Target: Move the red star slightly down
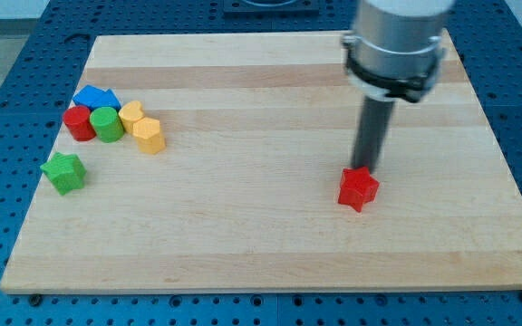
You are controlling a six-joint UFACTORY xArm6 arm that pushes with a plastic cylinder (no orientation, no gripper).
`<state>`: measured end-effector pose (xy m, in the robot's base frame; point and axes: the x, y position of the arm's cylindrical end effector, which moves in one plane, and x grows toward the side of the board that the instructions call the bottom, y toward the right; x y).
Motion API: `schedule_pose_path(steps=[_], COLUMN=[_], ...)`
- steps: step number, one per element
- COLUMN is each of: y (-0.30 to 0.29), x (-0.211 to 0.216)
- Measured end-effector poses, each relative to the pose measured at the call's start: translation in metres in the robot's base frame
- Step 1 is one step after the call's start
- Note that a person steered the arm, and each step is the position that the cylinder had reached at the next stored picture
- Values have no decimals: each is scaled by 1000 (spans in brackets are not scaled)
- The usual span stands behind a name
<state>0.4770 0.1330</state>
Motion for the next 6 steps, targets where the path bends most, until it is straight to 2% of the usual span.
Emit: schedule_pose_path(steps=[1,2,3,4,5,6], y=[41,11,-44,-78,-57,2], x=[9,-4,-21,-7,2,3])
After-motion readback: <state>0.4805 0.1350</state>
